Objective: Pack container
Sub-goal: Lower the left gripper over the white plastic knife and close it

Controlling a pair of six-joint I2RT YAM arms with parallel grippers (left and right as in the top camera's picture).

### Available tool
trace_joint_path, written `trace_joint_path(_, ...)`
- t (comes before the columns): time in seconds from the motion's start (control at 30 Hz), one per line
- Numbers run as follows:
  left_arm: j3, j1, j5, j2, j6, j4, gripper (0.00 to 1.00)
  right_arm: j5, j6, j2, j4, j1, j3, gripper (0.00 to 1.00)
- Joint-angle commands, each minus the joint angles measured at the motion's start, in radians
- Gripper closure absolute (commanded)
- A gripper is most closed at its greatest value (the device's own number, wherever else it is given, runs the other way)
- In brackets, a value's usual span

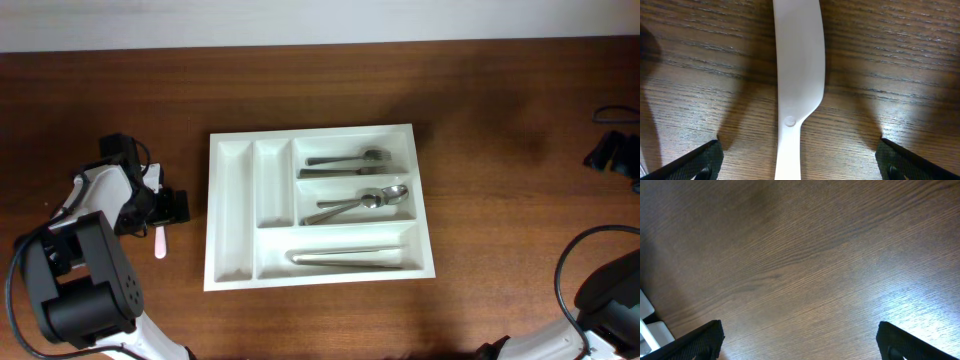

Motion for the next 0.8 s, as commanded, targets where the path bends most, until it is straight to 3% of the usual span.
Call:
trace_joint_path(0.0,-0.014,0.003,-0.010,0.012,0.017,0.003,0.07,-0.012,0.005,-0.022,0.000,0.001,-0.005,0.01)
trace_joint_path(0.03,-0.014,0.003,-0.010,0.012,0.017,0.002,0.21,-0.012,0.005,-0.022,0.000,0.001,-0.005,0.01)
trace_joint_path(0.07,-0.014,0.003,-0.010,0.012,0.017,0.002,0.27,-0.012,0.005,-0.022,0.000,0.001,-0.005,0.01)
trace_joint_path(0.2,-0.014,0.003,-0.010,0.012,0.017,0.003,0.33,-0.012,0.005,-0.022,0.000,0.001,-0.005,0.01)
trace_joint_path(0.37,-0.014,0.003,-0.010,0.012,0.017,0.003,0.57,-0.012,0.005,-0.022,0.000,0.001,-0.005,0.01)
trace_joint_path(0.6,-0.014,0.003,-0.010,0.012,0.016,0.016,0.64,-0.012,0.005,-0.022,0.000,0.001,-0.005,0.01)
trace_joint_path(0.77,-0.014,0.003,-0.010,0.012,0.016,0.018,0.78,-0.012,0.005,-0.022,0.000,0.001,-0.005,0.01)
